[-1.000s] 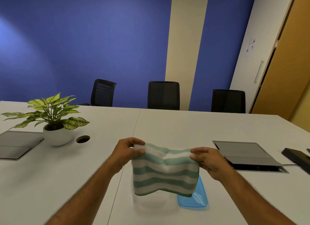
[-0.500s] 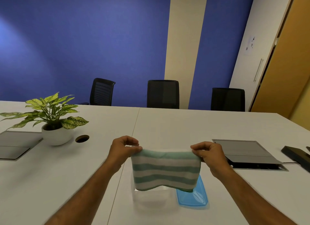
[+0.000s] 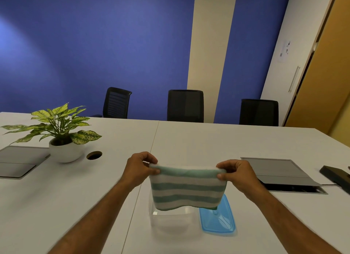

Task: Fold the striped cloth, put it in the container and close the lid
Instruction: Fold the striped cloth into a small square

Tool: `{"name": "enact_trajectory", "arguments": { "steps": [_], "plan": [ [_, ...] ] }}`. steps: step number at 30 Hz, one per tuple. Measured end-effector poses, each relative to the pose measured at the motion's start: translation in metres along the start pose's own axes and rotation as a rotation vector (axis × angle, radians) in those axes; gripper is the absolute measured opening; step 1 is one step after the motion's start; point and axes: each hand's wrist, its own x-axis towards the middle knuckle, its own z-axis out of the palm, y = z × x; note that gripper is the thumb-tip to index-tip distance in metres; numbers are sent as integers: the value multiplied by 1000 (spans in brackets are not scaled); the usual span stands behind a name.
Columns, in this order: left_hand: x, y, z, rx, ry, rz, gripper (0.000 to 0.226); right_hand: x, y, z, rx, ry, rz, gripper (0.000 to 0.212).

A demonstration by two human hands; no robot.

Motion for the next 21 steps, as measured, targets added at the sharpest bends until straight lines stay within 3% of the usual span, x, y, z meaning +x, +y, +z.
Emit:
{"name": "enact_trajectory", "arguments": {
  "steps": [5,15,21],
  "plan": [
    [1,4,0,186,-18,124,23,-1,1,2,-168,62,-46,30],
    [9,1,6,341,-63,240,14,0,1,0,-334,107,-113,30],
    [17,-5,15,809,-120,504,26,3,4,1,-591,40,-180,21]
  ]
}}
